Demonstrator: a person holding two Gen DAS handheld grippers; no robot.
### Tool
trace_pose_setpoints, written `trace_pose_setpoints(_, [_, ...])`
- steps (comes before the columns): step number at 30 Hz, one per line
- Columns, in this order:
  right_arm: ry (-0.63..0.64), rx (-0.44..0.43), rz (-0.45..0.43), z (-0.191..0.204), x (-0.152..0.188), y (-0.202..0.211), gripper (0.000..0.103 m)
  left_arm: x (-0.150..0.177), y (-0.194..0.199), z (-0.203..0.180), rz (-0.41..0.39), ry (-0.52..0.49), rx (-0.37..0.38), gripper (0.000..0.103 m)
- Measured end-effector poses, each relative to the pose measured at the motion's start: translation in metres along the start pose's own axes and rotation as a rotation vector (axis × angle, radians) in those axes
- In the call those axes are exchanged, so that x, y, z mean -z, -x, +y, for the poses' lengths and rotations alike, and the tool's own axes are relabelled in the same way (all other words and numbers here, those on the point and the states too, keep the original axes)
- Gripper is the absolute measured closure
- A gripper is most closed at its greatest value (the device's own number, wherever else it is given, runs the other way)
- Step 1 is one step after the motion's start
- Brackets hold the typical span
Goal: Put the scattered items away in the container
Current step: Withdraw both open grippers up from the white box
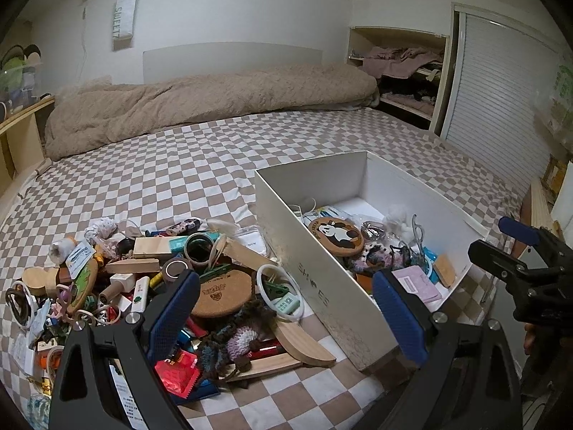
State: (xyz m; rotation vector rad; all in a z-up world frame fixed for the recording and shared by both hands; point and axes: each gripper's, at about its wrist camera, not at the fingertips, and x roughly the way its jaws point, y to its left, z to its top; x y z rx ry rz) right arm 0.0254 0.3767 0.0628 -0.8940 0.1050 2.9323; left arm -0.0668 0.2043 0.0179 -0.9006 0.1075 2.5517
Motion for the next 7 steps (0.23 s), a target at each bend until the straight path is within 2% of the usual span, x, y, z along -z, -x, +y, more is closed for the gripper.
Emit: trace_pose_setpoints(7, [0.004, -0.007, 0.012, 0.0005, 0.0002, -0.0036, 0.000, 0.0026, -0.0007, -0.0006, -0.015, 0.005, -0.043, 0.005])
